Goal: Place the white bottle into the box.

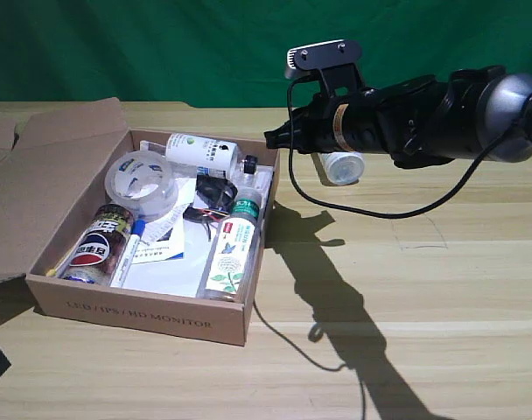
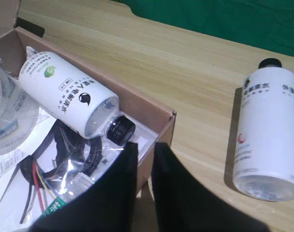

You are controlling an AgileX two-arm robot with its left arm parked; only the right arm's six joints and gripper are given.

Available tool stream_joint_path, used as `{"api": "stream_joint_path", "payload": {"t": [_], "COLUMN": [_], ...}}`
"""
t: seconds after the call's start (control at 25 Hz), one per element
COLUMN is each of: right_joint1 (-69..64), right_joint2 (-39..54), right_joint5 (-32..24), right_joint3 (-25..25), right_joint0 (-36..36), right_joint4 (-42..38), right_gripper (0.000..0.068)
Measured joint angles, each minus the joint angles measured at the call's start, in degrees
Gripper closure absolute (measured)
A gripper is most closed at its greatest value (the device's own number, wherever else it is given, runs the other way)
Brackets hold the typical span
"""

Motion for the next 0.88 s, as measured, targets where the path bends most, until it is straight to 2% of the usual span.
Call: {"api": "stream_joint_path", "payload": {"t": [0.08, 0.16, 0.28, 0.32, 0.4, 0.48, 0.64, 0.88], "right_joint1": [0.0, 0.0, 0.28, 0.28, 0.28, 0.4, 3.17, 12.36], "right_joint2": [0.0, 0.0, -1.01, -1.75, -3.55, -5.18, -10.43, -17.7], "right_joint5": [0.76, 2.49, 6.74, 8.16, 9.62, 10.15, 14.0, 19.82], "right_joint3": [0.0, 0.0, -0.34, -0.48, -0.59, -0.59, -0.59, -0.59], "right_joint0": [-1.19, -3.62, -8.23, -9.52, -10.74, -10.81, -10.81, -10.81], "right_joint4": [-0.06, -3.97, -12.54, -13.86, -13.42, -12.6, -12.37, -13.69], "right_gripper": [0.0598, 0.056, 0.0408, 0.0322, 0.0195, 0.0148, 0.0141, 0.0192]}}
